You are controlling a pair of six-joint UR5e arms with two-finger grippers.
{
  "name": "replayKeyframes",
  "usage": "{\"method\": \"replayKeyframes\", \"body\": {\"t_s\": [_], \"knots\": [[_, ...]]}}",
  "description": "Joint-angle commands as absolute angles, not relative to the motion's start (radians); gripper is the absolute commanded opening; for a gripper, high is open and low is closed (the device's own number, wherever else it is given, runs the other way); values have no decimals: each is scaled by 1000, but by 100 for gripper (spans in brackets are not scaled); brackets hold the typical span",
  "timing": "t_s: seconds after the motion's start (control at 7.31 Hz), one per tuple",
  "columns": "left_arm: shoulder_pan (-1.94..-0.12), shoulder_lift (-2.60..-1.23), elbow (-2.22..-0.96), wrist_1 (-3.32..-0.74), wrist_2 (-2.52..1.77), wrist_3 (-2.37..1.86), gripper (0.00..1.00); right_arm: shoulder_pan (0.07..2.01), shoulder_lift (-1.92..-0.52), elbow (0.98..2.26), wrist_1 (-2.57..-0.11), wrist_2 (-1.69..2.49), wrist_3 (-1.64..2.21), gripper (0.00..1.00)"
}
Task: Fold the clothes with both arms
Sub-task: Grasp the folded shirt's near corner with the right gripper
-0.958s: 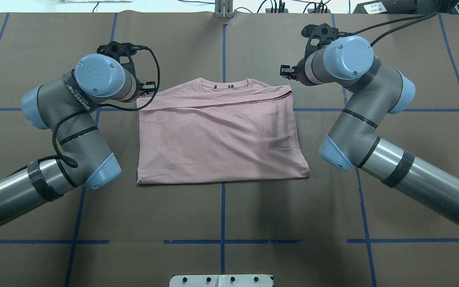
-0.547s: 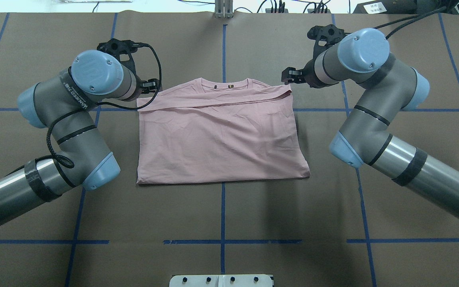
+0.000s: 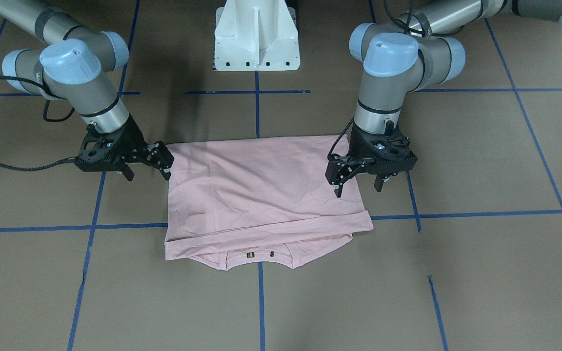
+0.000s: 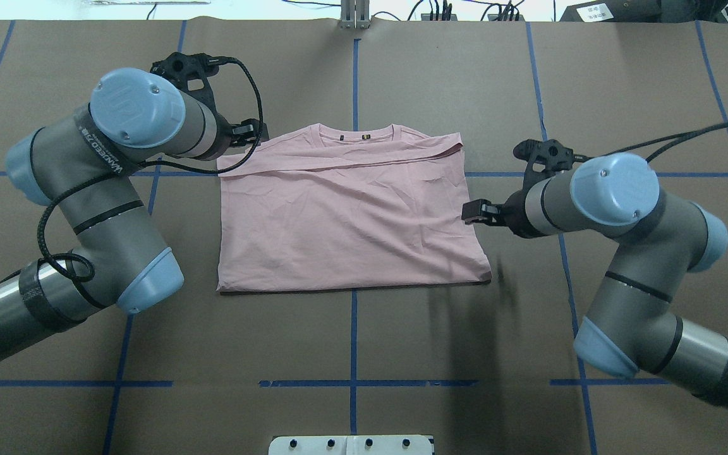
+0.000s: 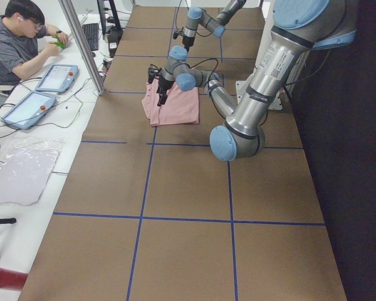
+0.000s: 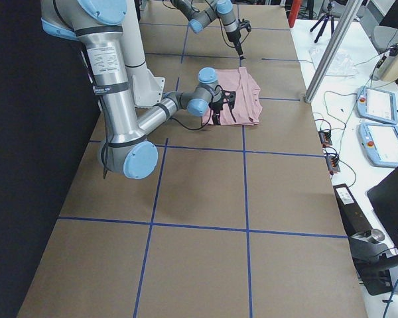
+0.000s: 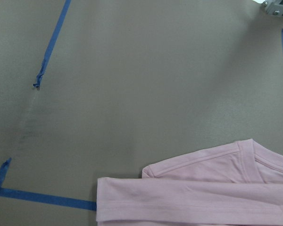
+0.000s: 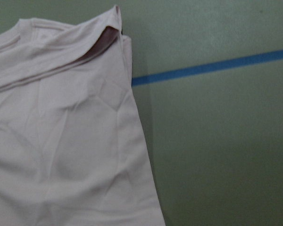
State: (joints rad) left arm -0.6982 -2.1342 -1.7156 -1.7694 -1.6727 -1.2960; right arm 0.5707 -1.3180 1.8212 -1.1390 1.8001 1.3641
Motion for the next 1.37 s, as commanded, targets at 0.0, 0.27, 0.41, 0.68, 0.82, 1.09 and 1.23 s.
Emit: {"method": "replayKeyframes", "body": {"t_s": [0.0,0.27,0.41,0.68,0.82,1.09,1.23], "knots": [[-696,-2132,-1729,-1752,-1674,-1308,100,462,-1338,1818,-1141,1730,1388,94],[-696,-2126,-1776,-1740,-1674,-1312,100,468,-1332,1816,-1141,1730,1376,87],[-695,-2112,-1796,-1730,-1674,-1316,100,478,-1331,1815,-1141,1733,1374,82],[-695,-2106,-1796,-1730,-1674,-1318,100,483,-1335,1815,-1141,1738,1371,42],[-695,-2106,-1796,-1730,-1672,-1318,100,485,-1338,1815,-1141,1741,1355,7],[-693,-2106,-1795,-1730,-1672,-1316,100,485,-1342,1819,-1140,1738,1350,0],[-693,-2106,-1795,-1730,-1672,-1316,100,486,-1344,1821,-1141,1753,1348,0]]}}
